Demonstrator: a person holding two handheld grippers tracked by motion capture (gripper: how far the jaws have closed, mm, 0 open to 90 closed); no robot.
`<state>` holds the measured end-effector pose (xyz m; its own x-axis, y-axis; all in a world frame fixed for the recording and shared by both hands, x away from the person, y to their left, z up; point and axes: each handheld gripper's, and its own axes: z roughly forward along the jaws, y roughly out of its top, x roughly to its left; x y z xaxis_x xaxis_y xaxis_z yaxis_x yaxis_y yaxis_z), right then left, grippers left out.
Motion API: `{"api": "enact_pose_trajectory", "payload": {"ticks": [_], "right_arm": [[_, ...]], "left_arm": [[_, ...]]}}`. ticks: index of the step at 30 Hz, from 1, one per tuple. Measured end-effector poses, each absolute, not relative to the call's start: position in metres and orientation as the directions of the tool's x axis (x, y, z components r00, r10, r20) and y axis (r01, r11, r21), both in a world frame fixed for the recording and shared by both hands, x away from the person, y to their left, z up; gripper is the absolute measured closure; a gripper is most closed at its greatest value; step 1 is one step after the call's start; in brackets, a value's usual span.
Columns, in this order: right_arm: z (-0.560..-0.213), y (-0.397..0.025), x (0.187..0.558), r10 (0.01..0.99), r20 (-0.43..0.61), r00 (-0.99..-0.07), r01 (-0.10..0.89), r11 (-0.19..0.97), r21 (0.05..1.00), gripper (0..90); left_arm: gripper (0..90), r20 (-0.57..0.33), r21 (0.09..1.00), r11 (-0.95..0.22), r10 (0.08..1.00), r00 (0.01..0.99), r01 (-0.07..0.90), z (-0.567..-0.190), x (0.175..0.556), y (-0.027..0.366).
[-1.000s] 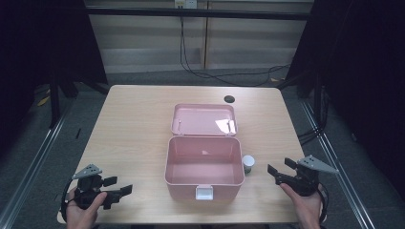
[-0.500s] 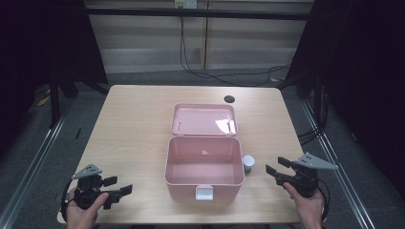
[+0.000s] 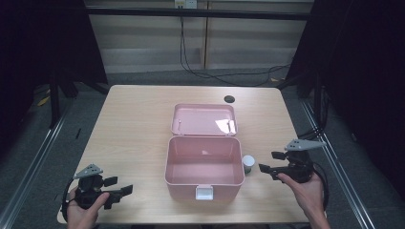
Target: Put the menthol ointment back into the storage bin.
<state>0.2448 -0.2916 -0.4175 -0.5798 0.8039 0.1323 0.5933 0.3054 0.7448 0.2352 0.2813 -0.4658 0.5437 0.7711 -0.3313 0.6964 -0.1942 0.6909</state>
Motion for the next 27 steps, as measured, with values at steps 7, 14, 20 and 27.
{"api": "enact_pose_trajectory", "payload": {"ticks": [7,14,20,27], "right_arm": [[-0.406,-0.281,0.259,0.777,0.118,-0.619,0.600,0.371,0.709,28.4],[-0.394,-0.271,0.273,0.736,0.081,-0.672,0.601,0.479,0.640,35.1],[-0.392,-0.264,0.282,0.708,0.108,-0.698,0.620,0.523,0.584,38.3],[-0.390,-0.252,0.295,0.664,0.134,-0.736,0.634,0.605,0.483,30.8]], "left_arm": [[21.2,-0.330,0.691,-0.196,0.771,0.545,0.696,-0.466,0.235,0.282],[21.1,-0.330,0.693,-0.195,0.771,0.545,0.694,-0.465,0.235,0.282],[21.2,-0.329,0.692,-0.197,0.770,0.546,0.695,-0.466,0.235,0.282],[21.1,-0.332,0.691,-0.194,0.770,0.544,0.697,-0.466,0.235,0.282]]}}
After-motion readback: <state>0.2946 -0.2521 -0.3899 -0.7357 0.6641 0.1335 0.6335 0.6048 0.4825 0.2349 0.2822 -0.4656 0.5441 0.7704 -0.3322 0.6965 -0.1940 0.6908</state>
